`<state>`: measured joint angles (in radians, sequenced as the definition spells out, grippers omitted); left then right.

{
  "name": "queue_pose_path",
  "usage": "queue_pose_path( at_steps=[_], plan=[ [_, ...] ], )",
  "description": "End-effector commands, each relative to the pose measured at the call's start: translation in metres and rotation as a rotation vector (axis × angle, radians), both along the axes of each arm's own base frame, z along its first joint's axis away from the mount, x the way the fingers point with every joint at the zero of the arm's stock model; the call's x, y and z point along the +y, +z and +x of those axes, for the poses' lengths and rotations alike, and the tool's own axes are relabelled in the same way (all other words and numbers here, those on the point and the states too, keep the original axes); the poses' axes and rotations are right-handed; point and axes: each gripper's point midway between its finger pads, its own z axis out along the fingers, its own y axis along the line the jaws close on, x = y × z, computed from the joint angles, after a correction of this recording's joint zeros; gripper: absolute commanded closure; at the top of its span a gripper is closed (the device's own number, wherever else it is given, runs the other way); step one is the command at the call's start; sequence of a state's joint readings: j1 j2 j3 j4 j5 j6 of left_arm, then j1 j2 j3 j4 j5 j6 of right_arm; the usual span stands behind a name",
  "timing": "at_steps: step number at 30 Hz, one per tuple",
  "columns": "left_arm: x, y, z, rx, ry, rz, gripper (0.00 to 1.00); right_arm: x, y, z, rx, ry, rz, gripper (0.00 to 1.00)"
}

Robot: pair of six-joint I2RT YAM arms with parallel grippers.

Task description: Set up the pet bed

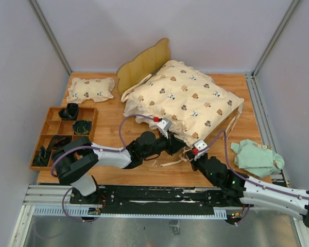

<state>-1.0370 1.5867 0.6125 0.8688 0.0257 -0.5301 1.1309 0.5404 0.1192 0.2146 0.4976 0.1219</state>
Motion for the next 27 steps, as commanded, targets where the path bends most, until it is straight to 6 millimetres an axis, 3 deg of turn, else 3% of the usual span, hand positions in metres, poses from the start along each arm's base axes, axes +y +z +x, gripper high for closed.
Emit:
queue_pose_path(
  at_steps=[1,3,6,13,17,23,25,27],
  plan=[
    [0.000,0.010,0.003,-0.029,0.005,-0.016,0.92,-0.010,-0.002,0.006,-0.020,-0.051,-0.017,1.00],
    [0.002,0.015,-0.002,-0.036,-0.013,-0.032,0.99,-0.011,-0.002,0.006,-0.015,-0.058,-0.012,1.00],
    [0.005,0.023,-0.007,-0.041,-0.024,-0.059,1.00,-0.011,0.000,0.004,0.008,-0.063,0.000,1.00],
    [0.009,0.035,-0.013,-0.050,-0.042,-0.087,1.00,-0.013,0.000,-0.011,0.151,-0.084,0.100,0.69],
    [0.009,0.042,-0.014,-0.067,-0.049,-0.097,1.00,-0.016,0.001,-0.021,0.227,-0.098,0.185,0.61],
    [0.009,0.054,-0.014,-0.094,-0.054,-0.112,1.00,-0.003,0.006,-0.032,0.361,-0.126,0.448,0.60],
    [0.010,0.057,-0.011,-0.109,-0.036,-0.110,1.00,0.008,0.011,-0.035,0.314,-0.043,0.420,0.60],
    [0.010,0.057,-0.009,-0.120,-0.032,-0.102,1.00,0.011,0.017,-0.036,0.209,0.049,0.279,0.60]
  ],
)
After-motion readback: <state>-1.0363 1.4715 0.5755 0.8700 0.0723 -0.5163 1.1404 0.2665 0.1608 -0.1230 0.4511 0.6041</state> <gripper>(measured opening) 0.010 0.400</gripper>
